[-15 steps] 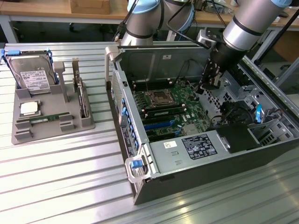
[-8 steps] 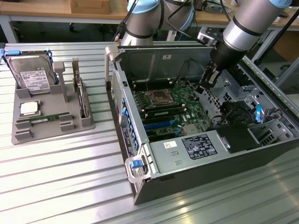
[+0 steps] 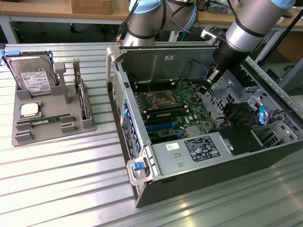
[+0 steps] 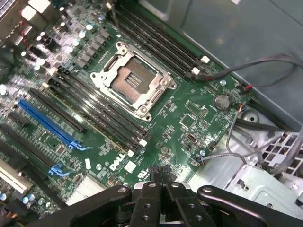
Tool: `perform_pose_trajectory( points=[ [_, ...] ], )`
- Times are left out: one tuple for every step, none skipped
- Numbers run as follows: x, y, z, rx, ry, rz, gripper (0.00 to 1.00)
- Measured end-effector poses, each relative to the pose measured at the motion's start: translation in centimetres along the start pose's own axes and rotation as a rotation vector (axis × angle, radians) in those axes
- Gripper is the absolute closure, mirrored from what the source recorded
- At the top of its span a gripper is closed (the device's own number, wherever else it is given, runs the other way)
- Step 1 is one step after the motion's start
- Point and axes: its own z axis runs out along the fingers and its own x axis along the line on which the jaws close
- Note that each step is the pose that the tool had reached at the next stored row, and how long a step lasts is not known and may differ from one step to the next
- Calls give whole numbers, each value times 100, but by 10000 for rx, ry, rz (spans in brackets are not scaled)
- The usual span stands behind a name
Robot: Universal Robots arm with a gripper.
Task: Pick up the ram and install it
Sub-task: 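Press down the ram until it locks into place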
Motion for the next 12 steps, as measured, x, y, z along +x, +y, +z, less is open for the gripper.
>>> perform_pose_trajectory(
  points=[
    [0, 0, 0, 6, -22, 199, 89],
    [0, 0, 1, 16, -57, 503, 89],
    [0, 0, 2, 28, -103, 905, 89],
    [0, -1, 4, 39, -142, 1250, 89],
    [0, -1, 5, 44, -164, 1440, 89],
    [0, -1, 5, 48, -180, 1579, 89],
    [0, -1, 6, 59, -218, 1912, 89],
    [0, -1, 7, 68, -252, 2207, 89],
    [0, -1, 9, 83, -312, 2728, 89],
    [1, -2, 10, 92, -346, 3024, 89],
    [0, -2, 11, 99, -374, 3265, 89],
    [0, -2, 13, 111, -420, 3670, 89]
  ],
)
